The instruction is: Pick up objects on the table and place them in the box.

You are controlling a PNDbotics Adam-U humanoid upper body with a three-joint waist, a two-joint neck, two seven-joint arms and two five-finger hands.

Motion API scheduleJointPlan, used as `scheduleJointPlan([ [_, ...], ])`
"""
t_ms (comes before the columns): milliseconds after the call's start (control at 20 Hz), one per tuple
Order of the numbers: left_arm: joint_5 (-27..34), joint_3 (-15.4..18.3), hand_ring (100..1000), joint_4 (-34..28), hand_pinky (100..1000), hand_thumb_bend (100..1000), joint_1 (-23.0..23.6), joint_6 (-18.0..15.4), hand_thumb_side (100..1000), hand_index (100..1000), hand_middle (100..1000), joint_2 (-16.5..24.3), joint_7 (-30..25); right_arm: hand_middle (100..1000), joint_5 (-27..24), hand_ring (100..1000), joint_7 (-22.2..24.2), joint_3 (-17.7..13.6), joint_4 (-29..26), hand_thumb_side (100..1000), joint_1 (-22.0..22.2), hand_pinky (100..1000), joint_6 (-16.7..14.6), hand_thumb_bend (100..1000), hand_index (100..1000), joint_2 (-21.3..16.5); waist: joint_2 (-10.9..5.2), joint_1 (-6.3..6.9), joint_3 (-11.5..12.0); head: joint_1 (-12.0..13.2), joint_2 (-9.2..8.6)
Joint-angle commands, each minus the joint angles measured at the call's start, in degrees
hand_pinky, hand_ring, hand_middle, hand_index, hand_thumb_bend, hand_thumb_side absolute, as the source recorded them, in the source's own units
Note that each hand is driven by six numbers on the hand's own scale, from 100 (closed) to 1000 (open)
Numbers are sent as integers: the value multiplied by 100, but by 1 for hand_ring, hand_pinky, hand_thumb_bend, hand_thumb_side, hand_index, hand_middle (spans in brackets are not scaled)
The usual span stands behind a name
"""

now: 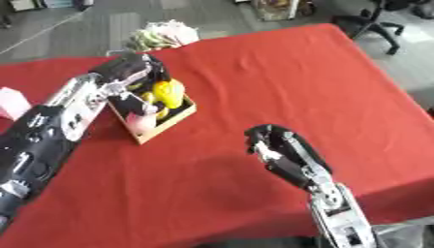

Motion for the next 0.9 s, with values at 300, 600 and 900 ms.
scheduleJointPlan([
  [300,-551,29,665,-40,778,481,-102,326,100,764,612,3,-98,557,-43,574,33,19,-92,504,-81,695,-17,100,698,-22,7,34,-16,8,-56],
  [600,-866,66,687,-42,790,534,-115,674,100,783,646,-17,-101,557,-43,574,39,23,-88,503,-90,695,-18,100,698,-18,11,30,-24,1,-70],
  [900,-562,146,693,-281,797,566,-109,876,153,783,668,46,3,557,-35,574,24,7,-82,502,-82,695,-19,100,698,-24,6,25,-2,-30,-83],
])
